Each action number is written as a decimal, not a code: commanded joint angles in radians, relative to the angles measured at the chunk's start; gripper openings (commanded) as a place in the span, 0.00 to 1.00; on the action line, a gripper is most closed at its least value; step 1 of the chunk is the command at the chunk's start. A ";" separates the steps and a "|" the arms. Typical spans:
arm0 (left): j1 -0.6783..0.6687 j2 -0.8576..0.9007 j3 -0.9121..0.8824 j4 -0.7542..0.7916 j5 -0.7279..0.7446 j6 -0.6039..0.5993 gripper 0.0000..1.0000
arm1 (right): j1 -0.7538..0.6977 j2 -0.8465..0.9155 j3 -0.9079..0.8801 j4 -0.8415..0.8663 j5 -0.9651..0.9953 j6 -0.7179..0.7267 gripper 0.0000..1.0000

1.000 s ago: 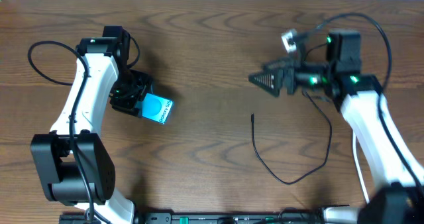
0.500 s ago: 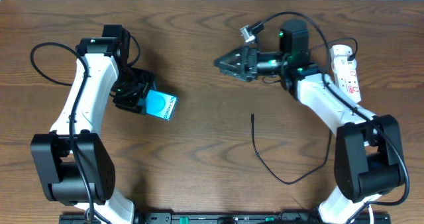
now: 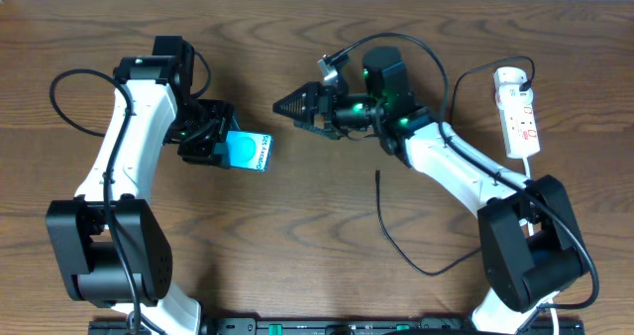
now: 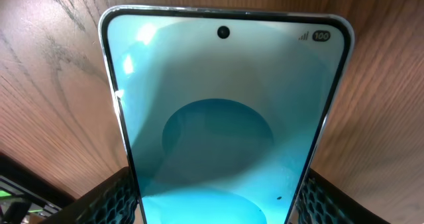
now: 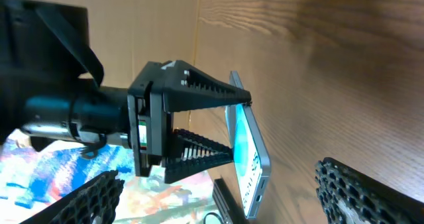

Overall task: Plug charger to phone and switch on socket
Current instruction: 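Move the right gripper toward the phone held by the left gripper, then grasp the phone's top edge with the right gripper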

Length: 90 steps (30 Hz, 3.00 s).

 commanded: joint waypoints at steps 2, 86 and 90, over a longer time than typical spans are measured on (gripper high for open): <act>-0.004 -0.022 0.022 -0.005 0.058 -0.019 0.07 | 0.036 -0.002 0.010 -0.033 0.051 -0.019 0.93; -0.067 -0.022 0.022 -0.009 0.208 -0.081 0.07 | 0.200 -0.002 0.010 -0.148 0.287 -0.057 0.31; -0.067 -0.022 0.022 -0.009 0.233 -0.078 0.07 | 0.200 -0.002 0.010 -0.148 0.287 -0.057 0.30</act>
